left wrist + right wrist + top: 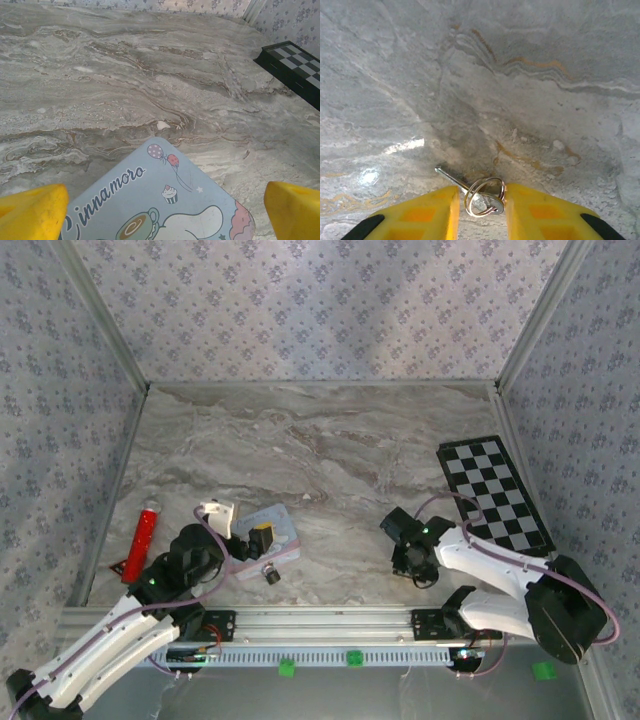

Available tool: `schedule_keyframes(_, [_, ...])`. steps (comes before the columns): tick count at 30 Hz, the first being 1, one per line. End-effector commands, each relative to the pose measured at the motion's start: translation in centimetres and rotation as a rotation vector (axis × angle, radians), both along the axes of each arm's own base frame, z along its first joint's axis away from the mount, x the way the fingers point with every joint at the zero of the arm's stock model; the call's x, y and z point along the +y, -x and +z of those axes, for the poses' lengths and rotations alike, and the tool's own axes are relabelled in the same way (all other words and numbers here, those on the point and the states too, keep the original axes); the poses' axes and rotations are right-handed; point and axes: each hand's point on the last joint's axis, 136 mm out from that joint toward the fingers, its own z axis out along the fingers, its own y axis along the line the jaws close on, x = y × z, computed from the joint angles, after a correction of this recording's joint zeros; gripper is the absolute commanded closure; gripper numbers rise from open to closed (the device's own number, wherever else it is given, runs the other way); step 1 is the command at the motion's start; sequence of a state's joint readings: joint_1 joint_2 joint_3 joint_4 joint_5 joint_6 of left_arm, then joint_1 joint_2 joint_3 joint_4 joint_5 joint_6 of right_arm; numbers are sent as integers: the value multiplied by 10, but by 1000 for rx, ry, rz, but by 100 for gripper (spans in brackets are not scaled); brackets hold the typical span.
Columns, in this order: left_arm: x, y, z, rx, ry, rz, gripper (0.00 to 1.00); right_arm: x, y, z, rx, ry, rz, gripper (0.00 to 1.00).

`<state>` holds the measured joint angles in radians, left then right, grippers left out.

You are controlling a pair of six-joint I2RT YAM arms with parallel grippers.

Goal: Unlock the padlock with the key

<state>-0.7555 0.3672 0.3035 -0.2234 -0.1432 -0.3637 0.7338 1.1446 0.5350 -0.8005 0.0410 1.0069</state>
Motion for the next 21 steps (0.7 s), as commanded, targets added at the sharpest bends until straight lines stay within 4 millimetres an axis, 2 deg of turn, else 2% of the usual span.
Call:
schedule_keyframes(1, [-4,1,6,-21,24,-15,0,-5,-1,2,-8,35,-23,72])
schedule_keyframes(15, [-4,0,5,-22,22,-11,0,-5,1,-2,-22,48,-27,79])
schedule_keyframes(21, [-4,0,4,-21,19,-11,0,-3,1,-1,-35,49,-20,69])
